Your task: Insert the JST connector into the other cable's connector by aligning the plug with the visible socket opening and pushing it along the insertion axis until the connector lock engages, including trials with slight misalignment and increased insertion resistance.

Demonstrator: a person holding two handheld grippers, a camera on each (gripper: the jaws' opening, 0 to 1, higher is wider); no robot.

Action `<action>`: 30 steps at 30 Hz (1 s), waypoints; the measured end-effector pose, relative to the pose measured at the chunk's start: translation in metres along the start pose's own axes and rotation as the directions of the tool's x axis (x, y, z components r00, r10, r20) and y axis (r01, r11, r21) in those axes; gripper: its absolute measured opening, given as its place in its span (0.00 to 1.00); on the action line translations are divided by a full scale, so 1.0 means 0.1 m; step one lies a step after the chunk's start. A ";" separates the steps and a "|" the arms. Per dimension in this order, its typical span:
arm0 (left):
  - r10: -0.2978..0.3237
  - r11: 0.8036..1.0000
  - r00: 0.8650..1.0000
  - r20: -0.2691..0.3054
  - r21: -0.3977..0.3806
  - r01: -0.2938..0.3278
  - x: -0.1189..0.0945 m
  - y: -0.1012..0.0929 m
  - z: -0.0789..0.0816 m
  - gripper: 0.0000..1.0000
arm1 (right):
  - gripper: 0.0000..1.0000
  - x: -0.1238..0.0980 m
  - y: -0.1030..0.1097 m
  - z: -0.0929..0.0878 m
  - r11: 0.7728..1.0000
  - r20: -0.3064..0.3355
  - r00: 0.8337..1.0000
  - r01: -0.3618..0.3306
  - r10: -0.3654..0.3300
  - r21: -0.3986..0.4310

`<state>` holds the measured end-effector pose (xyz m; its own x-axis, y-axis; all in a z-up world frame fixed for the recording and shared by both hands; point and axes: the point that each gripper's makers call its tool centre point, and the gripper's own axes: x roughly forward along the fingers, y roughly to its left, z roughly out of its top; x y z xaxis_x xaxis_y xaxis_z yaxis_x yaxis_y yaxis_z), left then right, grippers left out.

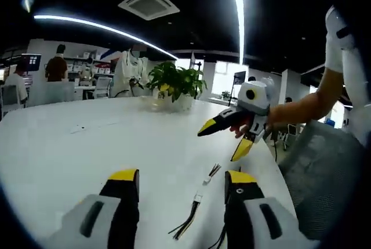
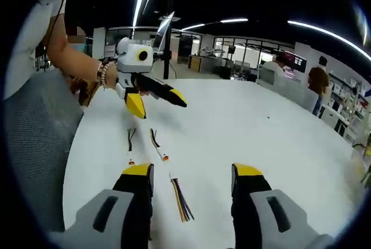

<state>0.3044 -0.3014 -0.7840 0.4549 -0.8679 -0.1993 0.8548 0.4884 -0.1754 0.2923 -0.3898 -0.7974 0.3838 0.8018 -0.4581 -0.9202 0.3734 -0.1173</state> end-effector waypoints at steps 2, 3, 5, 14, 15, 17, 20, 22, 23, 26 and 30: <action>-0.008 1.000 1.000 -0.007 0.006 0.009 0.02 -0.01 -0.04 0.56 | 0.49 0.04 0.02 -0.03 1.000 -0.003 1.000 -0.022 0.022 0.000; -0.017 1.000 1.000 -0.017 0.008 0.017 0.04 -0.02 -0.06 0.55 | 0.47 0.07 0.03 -0.05 0.999 -0.010 0.999 -0.035 0.035 0.004; -0.026 1.000 0.999 -0.026 0.008 0.026 0.06 -0.04 -0.10 0.54 | 0.43 0.11 0.05 -0.10 0.998 -0.022 0.998 -0.053 0.053 0.017; -0.074 0.997 0.993 -0.087 0.021 0.076 0.17 -0.11 -0.32 0.39 | 0.33 0.25 0.20 -0.22 0.991 -0.057 0.989 -0.134 0.135 0.017; -0.072 0.997 0.993 -0.089 0.022 0.074 0.17 -0.10 -0.33 0.39 | 0.30 0.26 0.21 -0.23 0.990 -0.061 0.988 -0.138 0.139 0.020; -0.080 0.997 0.993 -0.091 0.016 0.082 0.18 -0.10 -0.34 0.34 | 0.30 0.28 0.21 -0.27 0.989 -0.069 0.987 -0.144 0.146 0.033; -0.089 0.996 0.993 -0.084 -0.001 0.089 0.19 -0.10 -0.34 0.30 | 0.30 0.29 0.24 -0.28 0.988 -0.066 0.986 -0.152 0.154 0.036; -0.091 0.996 0.992 -0.089 -0.003 0.091 0.20 -0.10 -0.36 0.29 | 0.28 0.30 0.25 -0.30 0.987 -0.070 0.985 -0.157 0.160 0.037; -0.097 0.995 0.991 -0.090 -0.001 0.097 0.20 -0.10 -0.37 0.27 | 0.26 0.30 0.25 -0.31 0.986 -0.070 0.984 -0.160 0.162 0.038; -0.119 0.993 0.988 -0.096 0.005 0.120 0.22 -0.15 -0.39 0.25 | 0.24 0.30 0.25 -0.33 0.985 -0.068 0.983 -0.165 0.168 0.041; -0.146 0.988 0.981 -0.124 0.027 0.150 0.25 -0.21 -0.44 0.22 | 0.21 0.31 0.26 -0.37 0.983 -0.069 0.982 -0.175 0.178 0.050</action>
<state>0.2871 -0.3292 -0.8277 0.2907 -0.9119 -0.2898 0.9199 0.3497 -0.1776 0.2769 -0.3724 -0.8469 0.2079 0.8215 -0.5310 -0.9681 0.2505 0.0084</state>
